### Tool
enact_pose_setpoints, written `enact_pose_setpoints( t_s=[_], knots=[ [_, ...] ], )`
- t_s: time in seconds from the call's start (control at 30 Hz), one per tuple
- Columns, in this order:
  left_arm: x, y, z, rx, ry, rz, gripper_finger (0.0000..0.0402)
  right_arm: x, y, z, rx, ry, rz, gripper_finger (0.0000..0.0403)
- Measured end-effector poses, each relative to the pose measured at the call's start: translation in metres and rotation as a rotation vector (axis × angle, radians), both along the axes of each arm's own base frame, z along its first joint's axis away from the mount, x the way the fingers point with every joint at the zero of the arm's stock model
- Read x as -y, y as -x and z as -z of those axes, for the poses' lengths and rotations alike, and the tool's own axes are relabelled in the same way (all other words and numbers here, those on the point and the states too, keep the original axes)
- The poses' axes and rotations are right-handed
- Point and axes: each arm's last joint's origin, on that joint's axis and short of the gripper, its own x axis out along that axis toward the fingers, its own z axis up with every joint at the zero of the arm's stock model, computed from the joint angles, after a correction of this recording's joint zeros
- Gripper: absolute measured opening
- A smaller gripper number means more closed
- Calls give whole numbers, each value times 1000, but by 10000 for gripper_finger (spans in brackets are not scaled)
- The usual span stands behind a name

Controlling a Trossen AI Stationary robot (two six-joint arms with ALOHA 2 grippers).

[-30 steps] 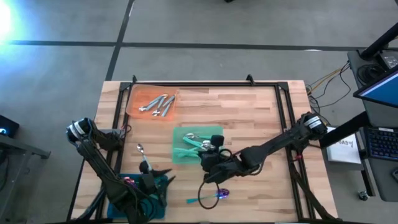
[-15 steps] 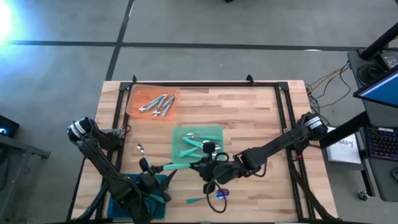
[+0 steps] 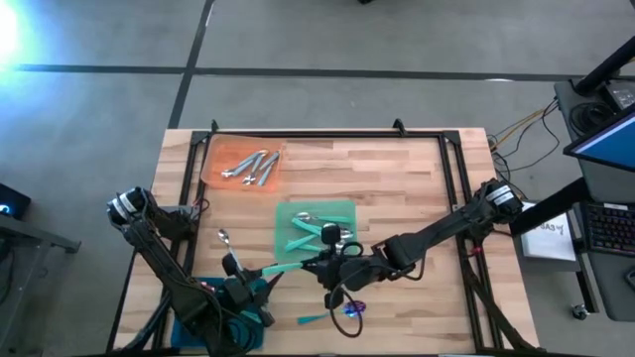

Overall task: Sort silverware by color (type)
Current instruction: Put the green spoon into the green bin

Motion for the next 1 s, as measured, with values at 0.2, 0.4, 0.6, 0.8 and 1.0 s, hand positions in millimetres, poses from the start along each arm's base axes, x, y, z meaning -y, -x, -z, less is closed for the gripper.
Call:
enact_pose_setpoints(
  t_s=[0.2,0.4,0.6,0.8,1.0],
  knots=[
    [-1,0,0,17,0,-10,34,-1,1,1,-9,5,-18,6],
    [-2,-1,0,17,6,-12,33,-1,1,1,-9,10,-17,4],
    [-3,-3,1,-16,40,7,48,0,0,0,-9,24,-22,6],
    [-3,-4,2,-37,53,19,91,2,-2,-1,10,18,-24,6],
    [-6,-7,1,-23,49,-1,134,2,-2,-1,10,17,-26,8]
  ],
)
